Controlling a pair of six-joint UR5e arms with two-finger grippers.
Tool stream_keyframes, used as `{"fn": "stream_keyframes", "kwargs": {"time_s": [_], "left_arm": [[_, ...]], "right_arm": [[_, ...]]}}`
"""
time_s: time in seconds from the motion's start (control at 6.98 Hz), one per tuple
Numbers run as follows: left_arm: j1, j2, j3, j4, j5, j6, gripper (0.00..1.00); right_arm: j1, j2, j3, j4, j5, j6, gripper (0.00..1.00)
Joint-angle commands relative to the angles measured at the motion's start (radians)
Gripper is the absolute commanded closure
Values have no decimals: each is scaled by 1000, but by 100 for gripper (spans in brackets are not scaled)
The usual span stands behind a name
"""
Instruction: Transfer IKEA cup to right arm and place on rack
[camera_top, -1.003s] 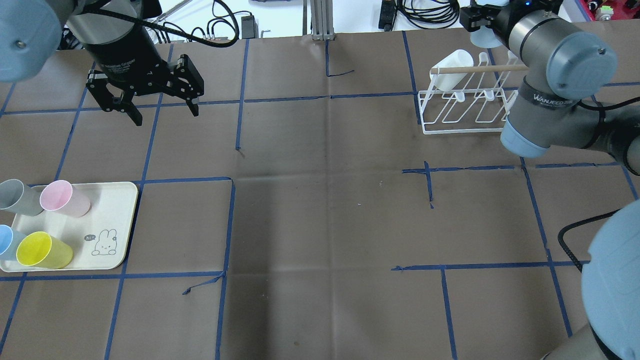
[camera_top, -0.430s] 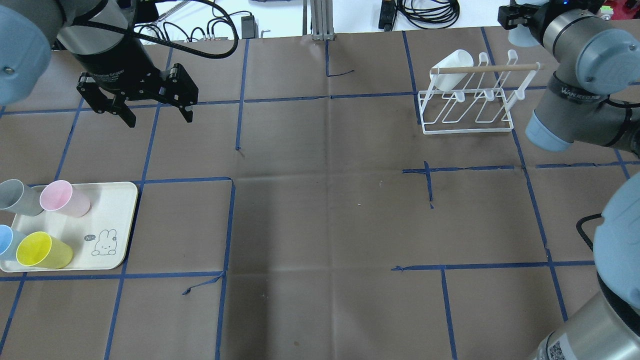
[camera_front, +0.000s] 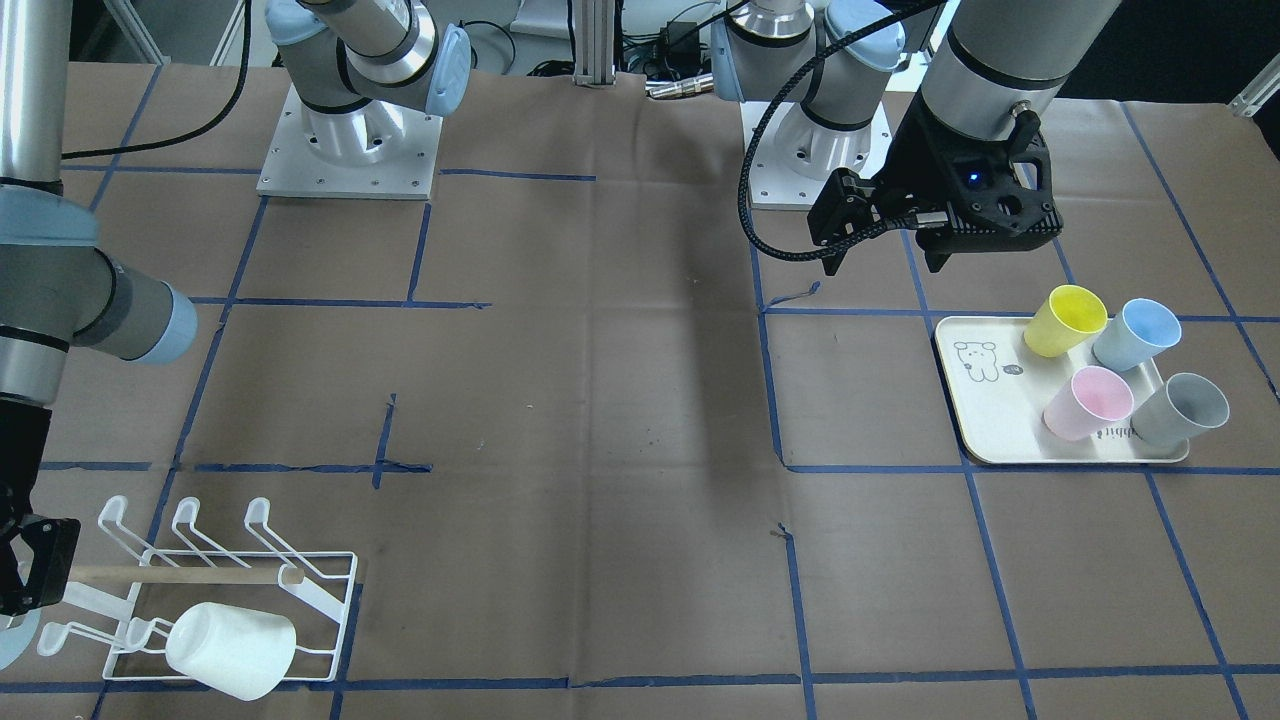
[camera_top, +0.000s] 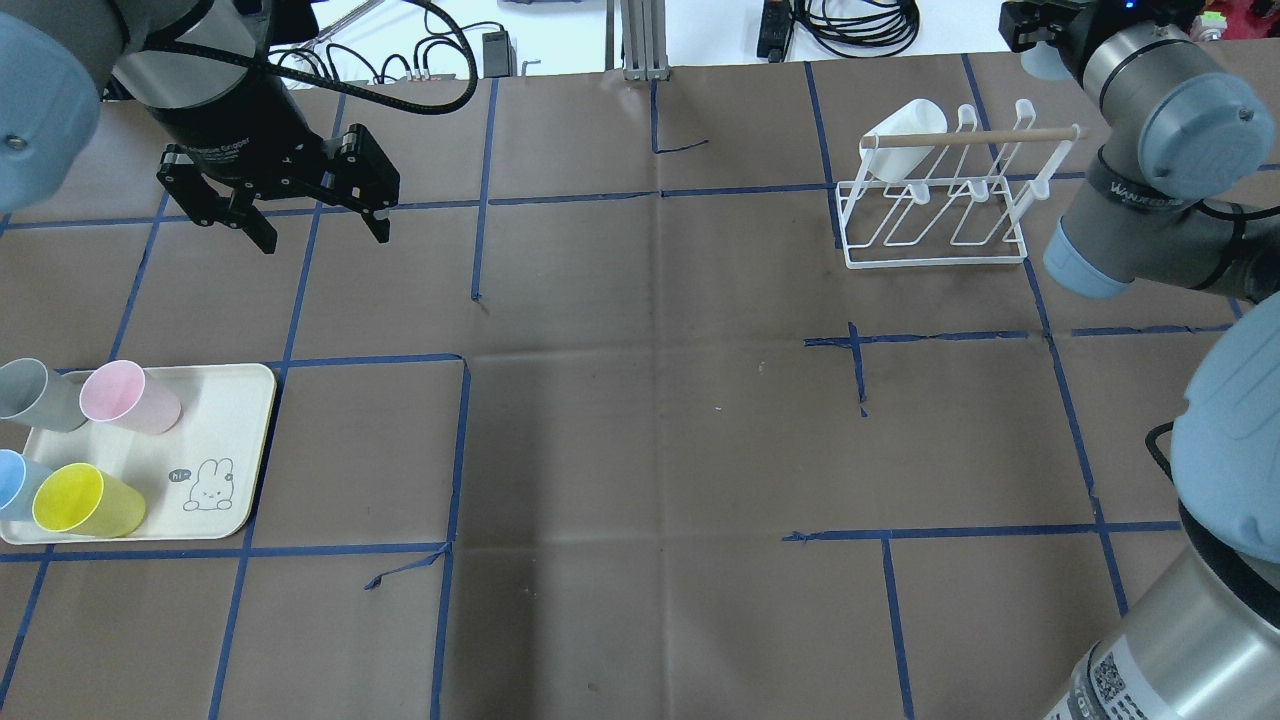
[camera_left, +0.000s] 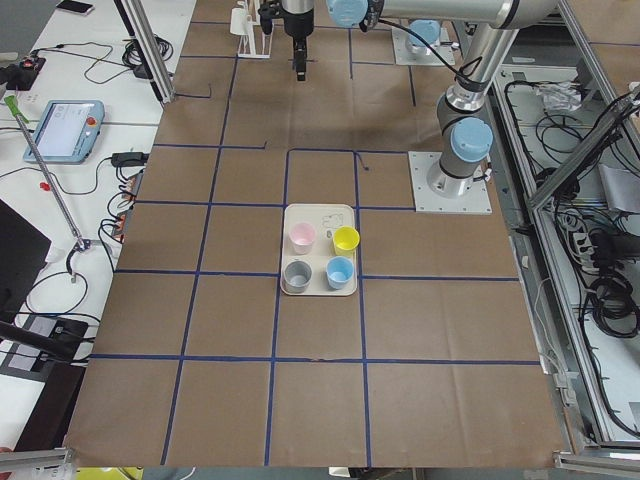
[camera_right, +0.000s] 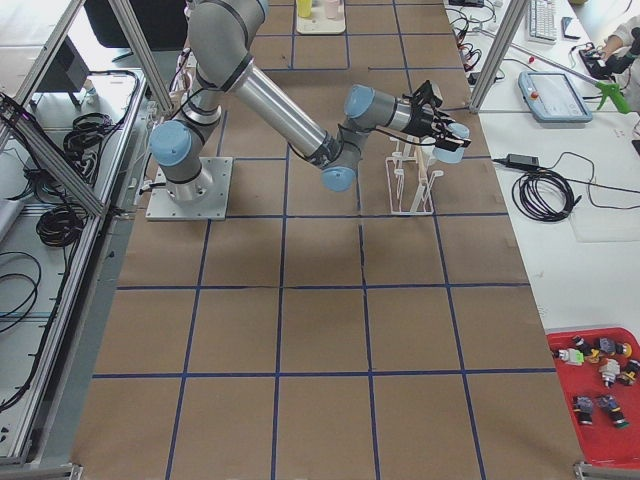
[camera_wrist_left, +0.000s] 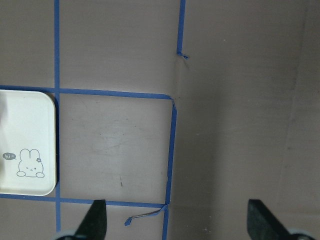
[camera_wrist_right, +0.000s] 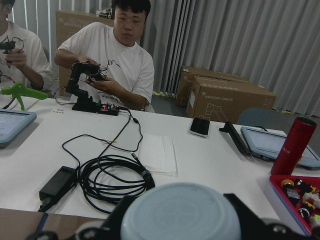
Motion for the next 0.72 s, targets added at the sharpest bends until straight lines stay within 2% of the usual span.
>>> {"fn": "stream_keyframes", "kwargs": {"time_s": [0.0, 0.57], "left_arm": [[0, 0, 0, 6, -11, 7, 0], [-2, -1, 6, 6, -8, 8, 0]], "right_arm": [[-2, 36, 7, -45, 3, 2, 82], [-2, 82, 14, -65, 29, 9, 83]]}}
